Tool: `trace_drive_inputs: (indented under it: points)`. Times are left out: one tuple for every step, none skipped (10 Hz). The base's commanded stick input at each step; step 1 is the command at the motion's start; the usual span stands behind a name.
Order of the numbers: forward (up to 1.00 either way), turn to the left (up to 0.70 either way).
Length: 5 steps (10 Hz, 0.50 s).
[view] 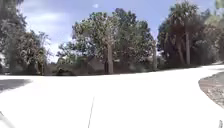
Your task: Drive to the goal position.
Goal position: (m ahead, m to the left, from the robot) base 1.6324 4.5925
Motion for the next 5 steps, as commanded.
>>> trace_drive_inputs:
  points:
    - [0.5, 0.0]
    - [0.5, 0.0]
    - [0.5, 0.0]
    - [0.5, -0.35]
    - [0.5, -0.5]
